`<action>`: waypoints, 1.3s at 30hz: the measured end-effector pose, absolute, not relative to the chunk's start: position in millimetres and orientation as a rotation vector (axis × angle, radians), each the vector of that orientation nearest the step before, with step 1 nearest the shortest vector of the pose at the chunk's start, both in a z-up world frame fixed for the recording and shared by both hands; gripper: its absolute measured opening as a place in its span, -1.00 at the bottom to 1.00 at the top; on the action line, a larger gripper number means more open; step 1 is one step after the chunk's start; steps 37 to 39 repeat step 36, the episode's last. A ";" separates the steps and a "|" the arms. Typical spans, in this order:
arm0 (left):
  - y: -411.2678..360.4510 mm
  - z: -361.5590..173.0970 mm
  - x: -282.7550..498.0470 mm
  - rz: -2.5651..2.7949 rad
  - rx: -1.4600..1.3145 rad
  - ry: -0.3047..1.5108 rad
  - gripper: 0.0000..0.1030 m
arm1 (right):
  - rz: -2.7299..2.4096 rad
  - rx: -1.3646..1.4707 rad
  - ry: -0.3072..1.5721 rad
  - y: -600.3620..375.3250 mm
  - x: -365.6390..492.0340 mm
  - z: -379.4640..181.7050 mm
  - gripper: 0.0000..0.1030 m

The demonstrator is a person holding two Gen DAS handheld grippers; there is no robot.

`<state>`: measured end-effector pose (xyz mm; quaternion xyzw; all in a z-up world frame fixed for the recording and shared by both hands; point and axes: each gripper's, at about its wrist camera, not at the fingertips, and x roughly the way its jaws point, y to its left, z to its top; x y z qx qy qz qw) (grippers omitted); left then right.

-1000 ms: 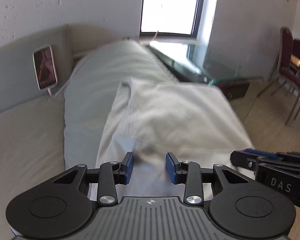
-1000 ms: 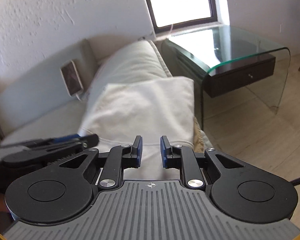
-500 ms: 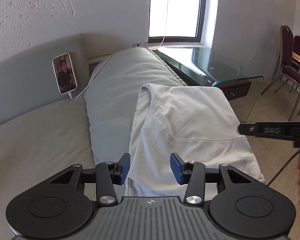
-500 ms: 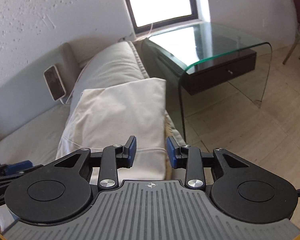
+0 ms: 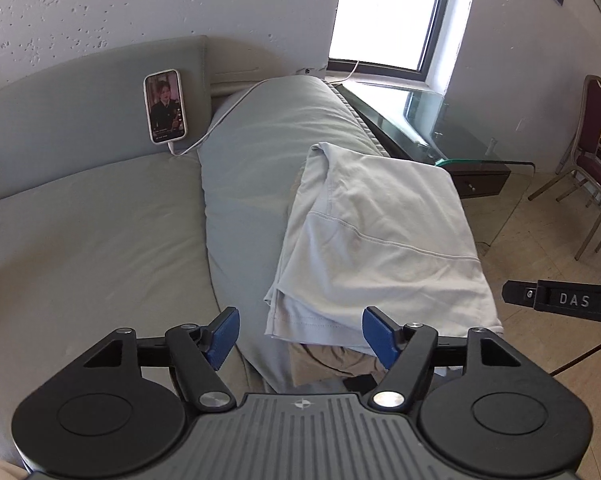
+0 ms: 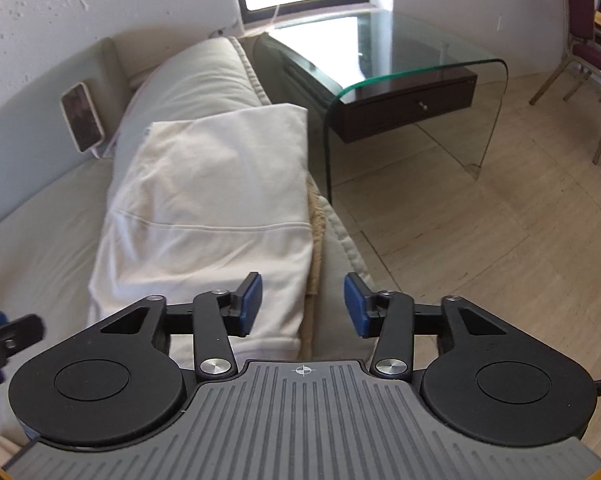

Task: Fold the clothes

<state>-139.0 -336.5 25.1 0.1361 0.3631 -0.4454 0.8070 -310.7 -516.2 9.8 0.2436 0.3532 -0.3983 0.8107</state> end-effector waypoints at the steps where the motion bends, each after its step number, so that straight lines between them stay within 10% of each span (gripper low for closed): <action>1: -333.9 30.5 -144.4 -0.959 0.297 0.760 0.50 | -0.831 0.520 0.737 -506.2 -315.5 19.7 0.39; 9: -300.8 67.1 -184.9 -1.024 0.248 0.749 0.98 | -0.720 0.508 0.685 -443.0 -346.1 89.6 0.72; 39: -299.6 51.8 -224.7 -0.950 0.300 0.787 0.98 | -0.813 0.473 0.795 -403.8 -390.7 88.7 0.79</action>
